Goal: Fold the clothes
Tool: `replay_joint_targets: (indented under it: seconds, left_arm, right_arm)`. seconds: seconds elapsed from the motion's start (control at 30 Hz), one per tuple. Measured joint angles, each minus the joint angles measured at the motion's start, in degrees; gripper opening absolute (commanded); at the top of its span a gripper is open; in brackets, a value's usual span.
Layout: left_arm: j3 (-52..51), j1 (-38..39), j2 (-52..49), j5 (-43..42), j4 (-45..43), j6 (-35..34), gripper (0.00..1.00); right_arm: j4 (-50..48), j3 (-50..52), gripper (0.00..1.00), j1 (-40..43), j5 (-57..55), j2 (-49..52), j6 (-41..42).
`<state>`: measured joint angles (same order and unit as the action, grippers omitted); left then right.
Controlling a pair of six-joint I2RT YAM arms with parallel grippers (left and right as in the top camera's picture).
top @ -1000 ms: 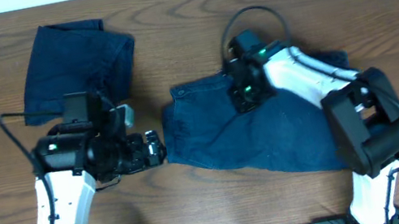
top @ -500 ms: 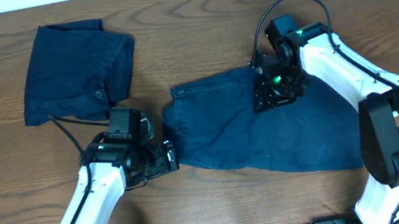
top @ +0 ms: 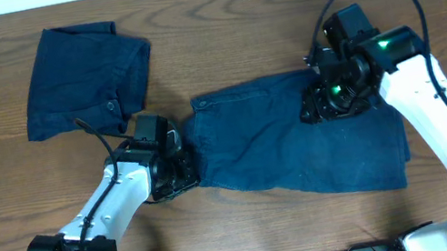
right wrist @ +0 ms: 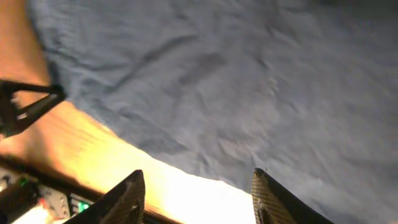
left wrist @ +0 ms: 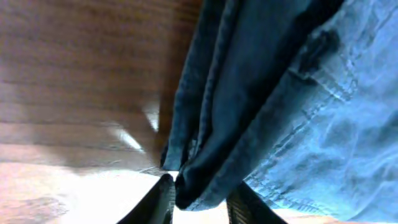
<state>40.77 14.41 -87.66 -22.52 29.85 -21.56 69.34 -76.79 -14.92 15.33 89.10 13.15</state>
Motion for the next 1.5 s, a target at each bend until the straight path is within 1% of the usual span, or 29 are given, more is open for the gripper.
replay_joint_targets:
  seconds: [0.07, 0.1, 0.13, 0.17, 0.3, 0.4, 0.5, 0.63, 0.73, 0.8, 0.9, 1.0, 1.1, 1.2, 1.37, 1.47, 1.5]
  left_arm:
    - [0.0, 0.0, 0.0, -0.1, -0.3, -0.1, 0.19]
    - [0.0, 0.0, 0.0, -0.2, -0.3, -0.2, 0.19]
    - [0.0, 0.0, 0.0, -0.3, -0.3, -0.2, 0.15]
    - [0.0, 0.0, 0.0, -0.3, -0.3, -0.3, 0.15]
    - [0.1, 0.0, 0.4, -0.5, -0.3, -0.3, 0.15]
    - [0.2, 0.0, 1.6, -0.5, -0.3, -0.3, 0.15]
    - [0.3, 0.0, 3.7, -0.5, -0.3, -0.5, 0.15]
    - [0.6, 0.0, 7.0, -0.5, -0.3, -0.6, 0.15]
    - [0.8, 0.0, 9.1, -0.5, -0.3, -0.7, 0.15]
    - [0.8, 0.0, 10.4, -0.5, -0.3, -0.7, 0.15]
    - [0.8, 0.0, 11.7, -0.7, -0.4, -0.8, 0.16]
    - [0.9, 0.0, 12.3, -0.7, -0.4, -0.8, 0.16]
    - [0.9, 0.0, 12.3, -0.7, -0.3, -0.8, 0.16]
    - [0.9, 0.0, 12.3, -0.7, -0.3, -0.8, 0.17]
    - [0.9, 0.0, 12.3, -0.7, -0.3, -0.9, 0.17]
    - [0.9, 0.0, 12.3, -0.7, -0.3, -0.9, 0.17]
    - [0.9, 0.0, 12.3, -0.7, -0.3, -0.9, 0.17]
  right_arm:
    - [0.0, 0.4, 0.60, 0.6, -2.2, 0.0, 1.7]
    - [0.0, 0.8, 0.61, 1.1, -3.1, 0.0, 2.5]
    - [-0.1, 1.4, 0.61, 1.8, -3.9, 0.0, 3.1]
    - [-0.4, 2.0, 0.61, 2.6, -4.5, 0.0, 3.5]
    - [-2.3, 6.8, 0.59, 7.8, -6.1, 0.0, 4.8]
    - [-2.8, 11.0, 0.56, 12.2, -6.1, 0.0, 5.3]
    - [-3.0, 14.8, 0.56, 16.7, -5.9, 0.0, 5.5]
    - [-3.2, 18.6, 0.64, 21.7, -6.0, 0.0, 5.5]
    - [-4.7, 22.2, 0.66, 27.2, -6.2, 0.0, 5.2]
    - [-6.8, 24.7, 0.65, 30.8, -6.4, 0.0, 5.2]
    - [-10.1, 28.9, 0.63, 37.1, -6.3, 0.0, 5.1]
    - [-11.6, 32.1, 0.61, 42.6, -6.5, 0.0, 4.4]
    - [-11.8, 33.6, 0.60, 45.6, -6.3, 0.0, 3.7]
    - [-11.8, 34.9, 0.60, 46.3, -6.1, 0.0, 2.7]
    - [-13.6, 37.2, 0.56, 46.3, -4.0, 0.0, 1.7]
    - [-14.6, 38.1, 0.41, 46.3, -3.8, -0.5, 1.5]
    - [-15.0, 38.4, 0.33, 46.3, -3.6, -0.9, 1.5]
